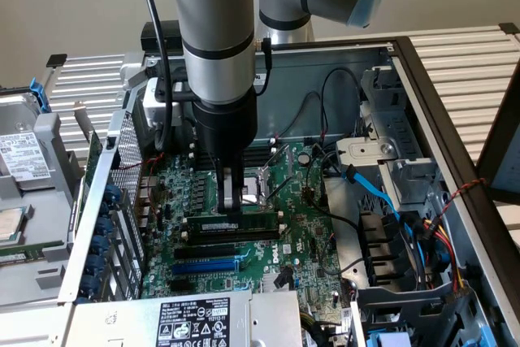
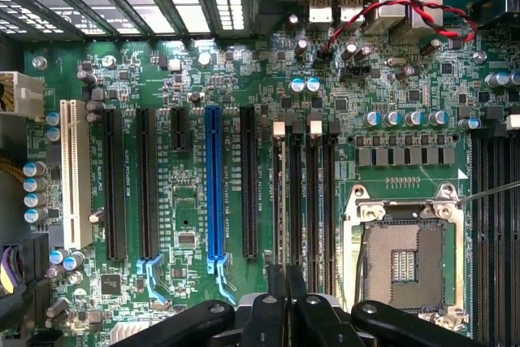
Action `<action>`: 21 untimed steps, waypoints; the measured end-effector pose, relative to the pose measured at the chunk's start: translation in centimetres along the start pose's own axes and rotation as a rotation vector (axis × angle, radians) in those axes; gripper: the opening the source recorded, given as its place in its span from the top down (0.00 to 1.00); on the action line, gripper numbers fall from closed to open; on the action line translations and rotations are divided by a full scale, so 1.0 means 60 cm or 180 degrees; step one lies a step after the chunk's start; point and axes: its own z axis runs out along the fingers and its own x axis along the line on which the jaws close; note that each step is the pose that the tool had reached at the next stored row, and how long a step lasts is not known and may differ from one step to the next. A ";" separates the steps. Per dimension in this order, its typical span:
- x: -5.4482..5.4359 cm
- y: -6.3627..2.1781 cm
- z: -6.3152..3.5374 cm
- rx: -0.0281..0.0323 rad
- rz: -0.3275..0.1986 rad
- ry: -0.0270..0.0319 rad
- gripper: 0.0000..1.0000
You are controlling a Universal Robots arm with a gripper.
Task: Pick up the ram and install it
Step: 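Insert the ram into the slot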
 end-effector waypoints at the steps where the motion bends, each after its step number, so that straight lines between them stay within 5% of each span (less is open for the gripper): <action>1: 0.000 0.000 0.000 0.0000 0.0000 0.0000 0.88; 21: 0.000 0.000 0.002 -0.0002 -0.0066 0.0000 0.88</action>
